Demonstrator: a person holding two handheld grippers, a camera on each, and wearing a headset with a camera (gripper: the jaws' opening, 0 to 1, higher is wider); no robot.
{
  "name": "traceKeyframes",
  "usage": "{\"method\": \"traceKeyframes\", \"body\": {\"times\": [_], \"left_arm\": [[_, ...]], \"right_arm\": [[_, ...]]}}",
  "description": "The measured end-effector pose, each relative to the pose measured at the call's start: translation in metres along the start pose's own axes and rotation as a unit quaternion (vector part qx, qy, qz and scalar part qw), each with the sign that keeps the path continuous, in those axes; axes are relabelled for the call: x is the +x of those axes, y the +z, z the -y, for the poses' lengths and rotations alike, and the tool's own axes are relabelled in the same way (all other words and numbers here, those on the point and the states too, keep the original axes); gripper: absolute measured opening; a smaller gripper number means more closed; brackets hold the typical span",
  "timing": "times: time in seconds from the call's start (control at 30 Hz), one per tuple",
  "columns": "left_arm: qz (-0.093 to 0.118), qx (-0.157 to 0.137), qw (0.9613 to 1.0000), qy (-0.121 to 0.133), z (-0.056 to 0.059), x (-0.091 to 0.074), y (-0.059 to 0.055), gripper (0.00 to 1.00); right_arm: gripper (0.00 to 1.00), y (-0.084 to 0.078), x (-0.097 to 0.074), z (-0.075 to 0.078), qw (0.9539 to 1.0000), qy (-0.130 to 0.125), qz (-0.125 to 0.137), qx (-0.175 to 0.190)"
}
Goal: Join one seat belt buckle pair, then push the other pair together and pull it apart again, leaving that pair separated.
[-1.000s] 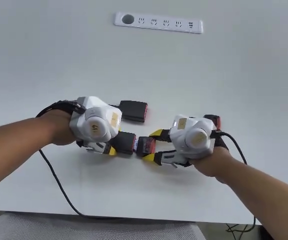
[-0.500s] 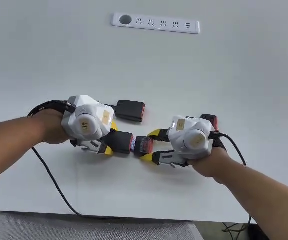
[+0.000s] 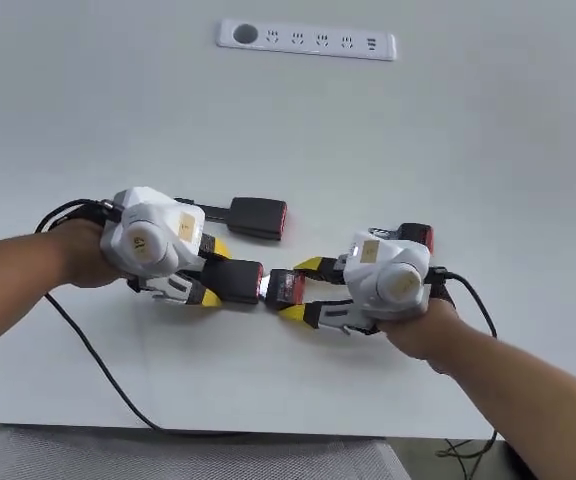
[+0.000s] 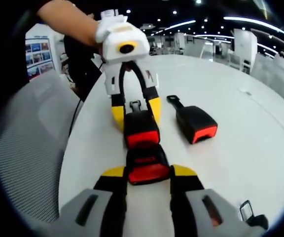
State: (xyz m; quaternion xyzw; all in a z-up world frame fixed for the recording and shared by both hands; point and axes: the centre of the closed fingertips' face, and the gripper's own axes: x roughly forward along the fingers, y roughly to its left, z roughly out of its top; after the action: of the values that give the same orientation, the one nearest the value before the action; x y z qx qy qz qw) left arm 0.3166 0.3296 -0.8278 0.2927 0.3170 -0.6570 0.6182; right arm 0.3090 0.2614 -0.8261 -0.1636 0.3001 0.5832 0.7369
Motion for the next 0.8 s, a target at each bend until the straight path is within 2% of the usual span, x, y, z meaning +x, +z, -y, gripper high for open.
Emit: {"method": "traceKeyframes", "body": {"times": [0.3,0.8], "left_arm": [[0.014,0.011,0.9998,0.001,0.0039,-0.0006,0.0039,0.32],[0.022,0.012,0.9997,-0.004,0.0028,-0.0021,0.0048,0.32]], "right_arm": [[0.32,0.0015,0.0002,-0.0007,0.9997,-0.009,0.003,-0.025],[0.31,0.0016,0.0003,-0.0003,0.9997,-0.017,0.011,-0.015]]}}
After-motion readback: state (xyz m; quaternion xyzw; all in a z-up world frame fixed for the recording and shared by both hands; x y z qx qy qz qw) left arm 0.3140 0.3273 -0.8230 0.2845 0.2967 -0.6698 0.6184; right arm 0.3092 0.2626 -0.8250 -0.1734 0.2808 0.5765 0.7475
